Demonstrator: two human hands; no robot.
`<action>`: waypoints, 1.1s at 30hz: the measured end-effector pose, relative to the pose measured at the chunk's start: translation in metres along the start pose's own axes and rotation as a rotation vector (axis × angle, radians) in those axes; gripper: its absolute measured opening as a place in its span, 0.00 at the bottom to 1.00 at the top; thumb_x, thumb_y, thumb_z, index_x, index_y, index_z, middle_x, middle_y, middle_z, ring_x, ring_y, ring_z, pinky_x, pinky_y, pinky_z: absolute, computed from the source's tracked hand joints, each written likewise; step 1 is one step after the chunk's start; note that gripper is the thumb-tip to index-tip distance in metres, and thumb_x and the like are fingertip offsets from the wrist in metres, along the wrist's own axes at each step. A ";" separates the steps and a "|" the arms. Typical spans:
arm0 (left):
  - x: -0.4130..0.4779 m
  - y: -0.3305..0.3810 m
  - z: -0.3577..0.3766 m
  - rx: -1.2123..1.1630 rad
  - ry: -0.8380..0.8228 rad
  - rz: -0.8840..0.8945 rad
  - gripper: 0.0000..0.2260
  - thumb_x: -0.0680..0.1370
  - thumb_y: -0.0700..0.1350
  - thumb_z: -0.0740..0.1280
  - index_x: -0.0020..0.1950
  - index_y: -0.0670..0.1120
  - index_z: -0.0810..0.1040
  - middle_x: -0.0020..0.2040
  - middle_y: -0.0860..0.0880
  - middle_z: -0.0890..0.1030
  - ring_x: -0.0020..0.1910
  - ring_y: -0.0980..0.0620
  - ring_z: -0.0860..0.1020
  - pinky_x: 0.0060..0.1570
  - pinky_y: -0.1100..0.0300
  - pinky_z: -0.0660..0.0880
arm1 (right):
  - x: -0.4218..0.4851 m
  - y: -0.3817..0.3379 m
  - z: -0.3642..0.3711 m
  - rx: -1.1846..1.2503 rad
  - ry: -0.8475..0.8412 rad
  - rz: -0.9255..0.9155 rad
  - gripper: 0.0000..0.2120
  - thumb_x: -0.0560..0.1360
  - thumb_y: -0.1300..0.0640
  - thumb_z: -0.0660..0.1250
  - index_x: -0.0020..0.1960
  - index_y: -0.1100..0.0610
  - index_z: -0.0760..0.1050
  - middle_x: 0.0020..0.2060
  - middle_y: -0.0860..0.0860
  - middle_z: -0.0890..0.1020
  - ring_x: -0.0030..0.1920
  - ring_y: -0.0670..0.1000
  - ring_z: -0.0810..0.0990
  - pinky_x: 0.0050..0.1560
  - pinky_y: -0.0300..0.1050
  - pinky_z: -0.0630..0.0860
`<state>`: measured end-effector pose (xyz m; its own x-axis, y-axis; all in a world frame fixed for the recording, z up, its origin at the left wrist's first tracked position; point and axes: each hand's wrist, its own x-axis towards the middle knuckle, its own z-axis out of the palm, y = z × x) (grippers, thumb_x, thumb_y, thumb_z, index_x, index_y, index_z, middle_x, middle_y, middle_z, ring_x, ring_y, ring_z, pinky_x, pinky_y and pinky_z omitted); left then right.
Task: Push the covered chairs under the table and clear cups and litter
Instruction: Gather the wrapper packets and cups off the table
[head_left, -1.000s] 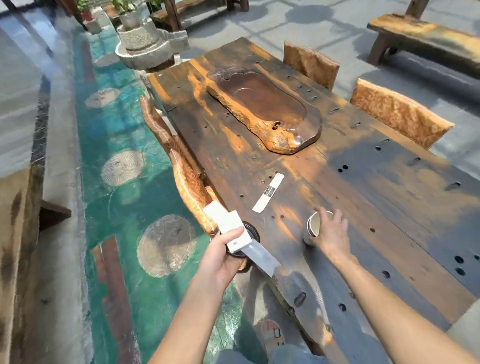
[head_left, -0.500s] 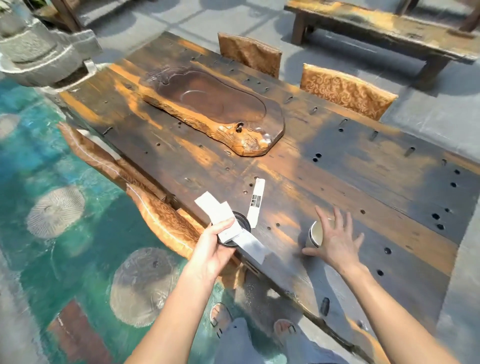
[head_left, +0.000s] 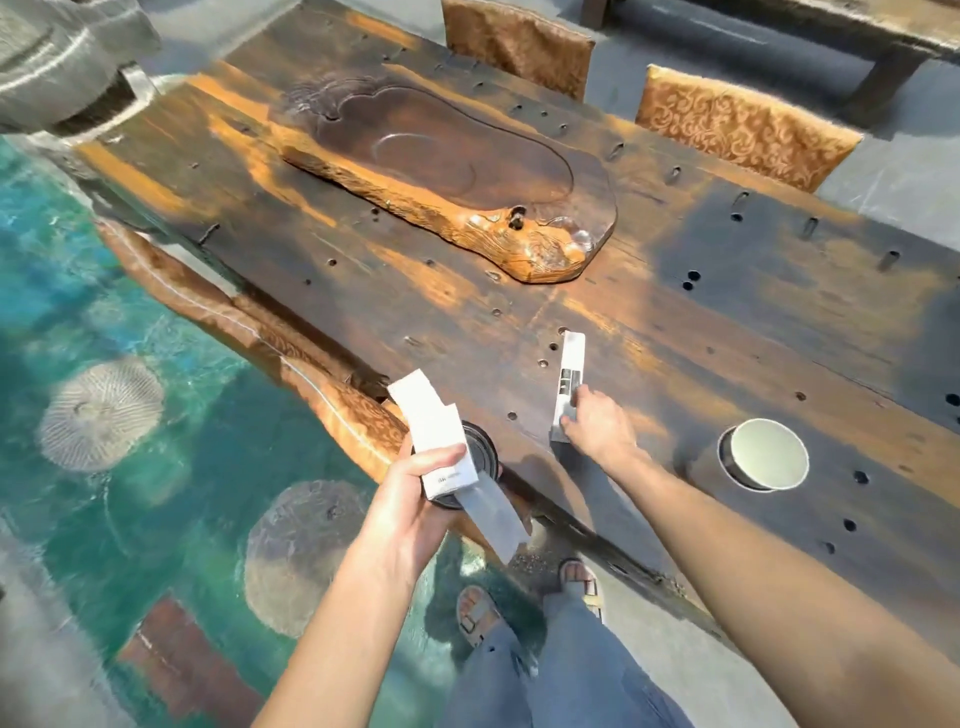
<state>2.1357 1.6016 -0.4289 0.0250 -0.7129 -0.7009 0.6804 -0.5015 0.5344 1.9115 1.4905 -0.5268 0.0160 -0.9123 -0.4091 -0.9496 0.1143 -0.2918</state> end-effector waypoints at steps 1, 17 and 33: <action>-0.002 0.001 -0.007 0.000 0.010 0.019 0.29 0.66 0.34 0.70 0.68 0.43 0.77 0.50 0.42 0.82 0.45 0.45 0.80 0.45 0.54 0.75 | 0.010 -0.004 0.009 -0.001 -0.022 0.059 0.16 0.80 0.54 0.65 0.64 0.61 0.71 0.56 0.61 0.81 0.54 0.64 0.82 0.50 0.54 0.80; 0.005 -0.003 -0.007 0.017 0.007 0.034 0.27 0.65 0.34 0.74 0.64 0.45 0.79 0.44 0.45 0.85 0.39 0.48 0.83 0.43 0.51 0.79 | 0.003 0.019 0.026 0.554 -0.031 0.282 0.17 0.83 0.53 0.56 0.53 0.65 0.78 0.42 0.64 0.85 0.44 0.65 0.85 0.50 0.63 0.82; 0.030 -0.022 0.122 0.094 -0.338 -0.032 0.30 0.65 0.31 0.76 0.66 0.42 0.78 0.58 0.35 0.83 0.51 0.38 0.84 0.48 0.38 0.82 | -0.163 0.031 -0.105 0.628 0.163 -0.364 0.13 0.81 0.56 0.58 0.38 0.52 0.60 0.32 0.49 0.66 0.35 0.49 0.65 0.38 0.55 0.66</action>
<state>2.0326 1.5312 -0.4042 -0.2495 -0.8101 -0.5305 0.6058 -0.5580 0.5671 1.8462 1.6012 -0.3784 0.2024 -0.9765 -0.0735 -0.5351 -0.0474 -0.8434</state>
